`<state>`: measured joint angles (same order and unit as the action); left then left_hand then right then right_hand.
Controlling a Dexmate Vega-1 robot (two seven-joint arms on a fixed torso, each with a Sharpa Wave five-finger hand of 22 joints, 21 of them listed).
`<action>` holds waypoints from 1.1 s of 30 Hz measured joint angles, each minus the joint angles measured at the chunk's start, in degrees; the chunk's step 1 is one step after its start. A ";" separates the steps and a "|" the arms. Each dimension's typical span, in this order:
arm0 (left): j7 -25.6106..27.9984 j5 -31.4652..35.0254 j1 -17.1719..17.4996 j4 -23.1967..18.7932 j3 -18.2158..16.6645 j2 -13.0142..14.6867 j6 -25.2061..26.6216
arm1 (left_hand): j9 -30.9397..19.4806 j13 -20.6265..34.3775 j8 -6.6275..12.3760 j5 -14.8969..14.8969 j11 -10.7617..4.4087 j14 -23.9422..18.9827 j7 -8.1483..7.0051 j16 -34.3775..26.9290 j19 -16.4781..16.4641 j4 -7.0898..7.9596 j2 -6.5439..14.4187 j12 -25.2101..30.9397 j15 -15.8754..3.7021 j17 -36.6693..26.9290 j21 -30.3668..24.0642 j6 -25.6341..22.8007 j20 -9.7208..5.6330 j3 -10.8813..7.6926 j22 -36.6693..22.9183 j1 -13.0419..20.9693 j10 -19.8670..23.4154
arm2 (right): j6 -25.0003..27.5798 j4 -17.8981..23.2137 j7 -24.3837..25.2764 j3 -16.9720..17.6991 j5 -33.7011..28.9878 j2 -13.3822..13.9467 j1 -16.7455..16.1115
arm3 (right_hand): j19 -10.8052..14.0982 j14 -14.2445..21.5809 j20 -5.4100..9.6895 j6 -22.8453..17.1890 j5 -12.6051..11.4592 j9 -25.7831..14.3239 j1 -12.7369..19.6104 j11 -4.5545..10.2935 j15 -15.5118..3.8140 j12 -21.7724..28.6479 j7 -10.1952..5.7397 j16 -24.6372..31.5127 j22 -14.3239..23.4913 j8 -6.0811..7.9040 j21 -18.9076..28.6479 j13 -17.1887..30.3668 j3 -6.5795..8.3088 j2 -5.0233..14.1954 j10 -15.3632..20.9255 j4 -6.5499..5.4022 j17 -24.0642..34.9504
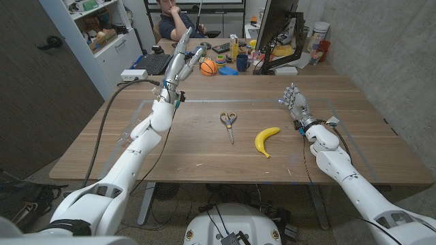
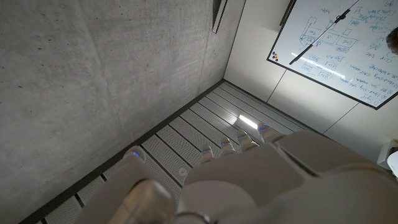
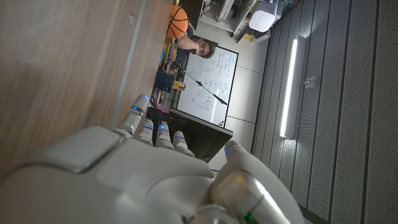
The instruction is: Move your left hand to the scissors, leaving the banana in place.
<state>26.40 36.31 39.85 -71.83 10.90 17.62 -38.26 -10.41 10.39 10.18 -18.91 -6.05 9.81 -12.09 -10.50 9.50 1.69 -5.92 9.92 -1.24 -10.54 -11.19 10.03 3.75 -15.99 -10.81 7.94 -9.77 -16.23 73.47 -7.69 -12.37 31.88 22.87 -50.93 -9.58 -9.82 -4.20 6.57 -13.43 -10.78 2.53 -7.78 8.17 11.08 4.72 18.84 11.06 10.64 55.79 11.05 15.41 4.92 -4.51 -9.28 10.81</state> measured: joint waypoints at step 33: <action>2.45 11.35 -7.45 -0.04 11.53 9.33 4.64 | -0.14 0.01 0.63 -0.66 -0.19 -0.13 0.01 -2.25 -6.74 -4.16 -2.69 0.71 2.40 0.16 -0.73 0.00 2.20 2.42 0.68 6.32 -0.21 | -0.18 3.41 1.79 0.28 -0.10 0.48 -2.35 | 0.00 0.00 0.00 0.00 0.00 0.00 -0.84 0.00 0.00 0.00 0.00 0.00 0.00 0.00 -0.34 -0.01 -1.18 -0.24 0.00 -0.21 -0.01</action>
<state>28.85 47.66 32.40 -71.86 22.43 26.95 -33.62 -10.54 10.40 10.81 -19.57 -6.24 9.68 -12.09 -12.74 2.77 -2.47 -8.61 10.63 1.17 -10.39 -11.92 10.03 5.95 -13.57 -10.13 14.26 -9.97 -16.41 76.88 -5.91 -12.09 31.78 23.35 -53.28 -9.58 -9.83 -4.20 6.56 -13.43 -10.78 1.69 -7.78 8.17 11.08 4.71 18.84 11.05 10.64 55.45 11.04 14.23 4.69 -4.51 -9.49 10.80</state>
